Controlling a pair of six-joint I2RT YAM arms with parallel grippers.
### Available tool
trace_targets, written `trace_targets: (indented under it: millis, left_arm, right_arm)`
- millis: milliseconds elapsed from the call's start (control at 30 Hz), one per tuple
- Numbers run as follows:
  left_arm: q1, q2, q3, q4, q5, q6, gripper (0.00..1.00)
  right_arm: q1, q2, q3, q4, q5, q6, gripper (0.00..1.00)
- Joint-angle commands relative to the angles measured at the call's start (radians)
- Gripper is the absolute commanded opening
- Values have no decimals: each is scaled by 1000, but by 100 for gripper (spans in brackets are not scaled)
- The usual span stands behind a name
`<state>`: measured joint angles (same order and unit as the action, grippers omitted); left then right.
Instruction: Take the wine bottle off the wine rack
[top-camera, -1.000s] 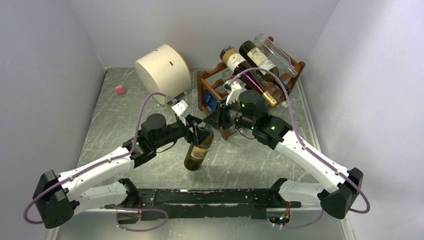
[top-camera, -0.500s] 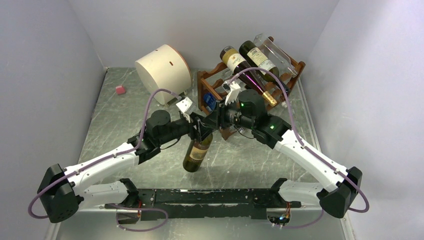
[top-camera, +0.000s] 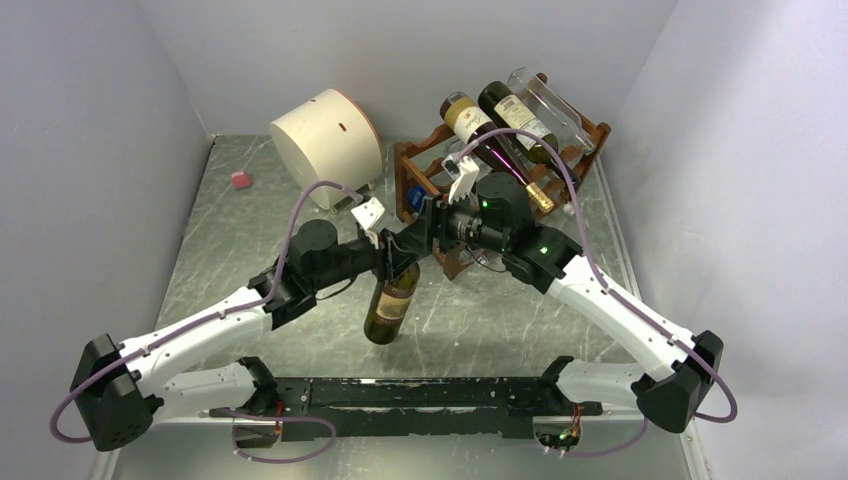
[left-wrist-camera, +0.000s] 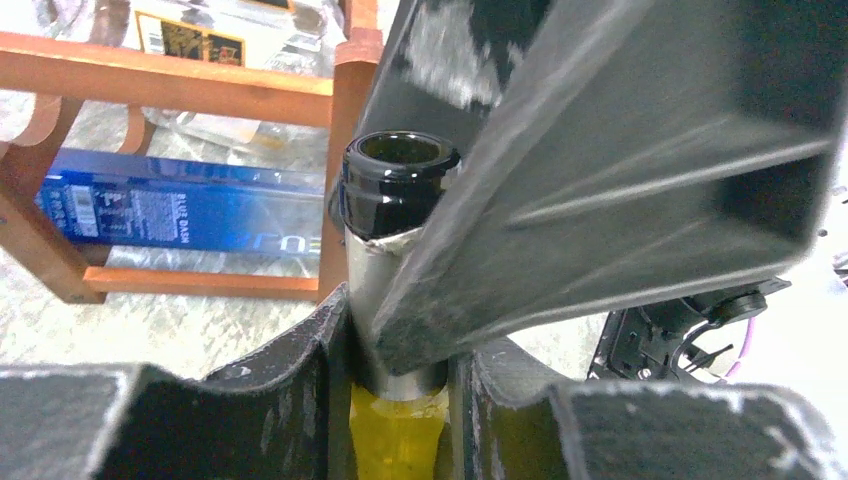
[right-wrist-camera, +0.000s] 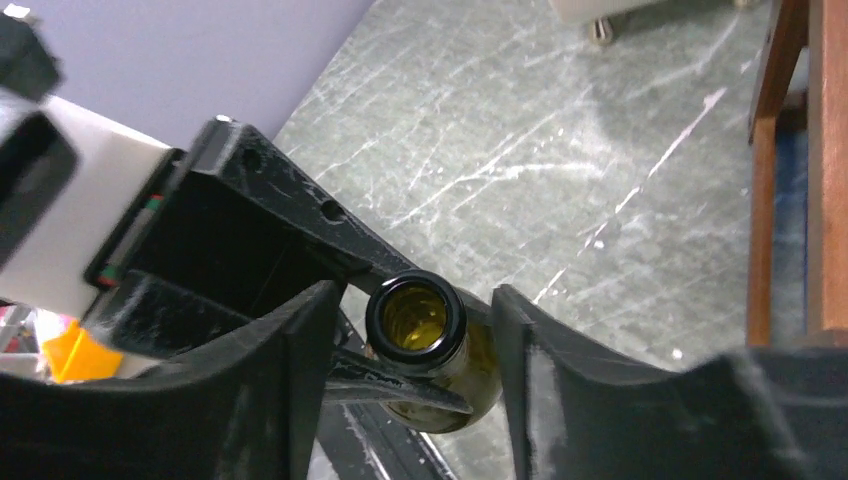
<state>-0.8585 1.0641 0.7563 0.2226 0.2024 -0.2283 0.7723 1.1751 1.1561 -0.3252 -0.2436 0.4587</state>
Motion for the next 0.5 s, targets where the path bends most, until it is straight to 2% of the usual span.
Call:
trace_targets:
  millis: [0, 67, 167, 467]
  left_arm:
    - [7, -65, 3, 3, -59, -28, 7]
    - [7, -86, -11, -6, -88, -47, 7]
    - [7, -115, -26, -33, -148, -64, 7]
    - [61, -238, -29, -198, -416, -107, 7]
  right_arm:
    - [-1, -27, 65, 52, -7, -3, 72]
    - [-2, -32, 80, 36, 11, -7, 83]
    - [-2, -52, 111, 12, 55, -9, 91]
    - [-3, -172, 119, -47, 255, -59, 97]
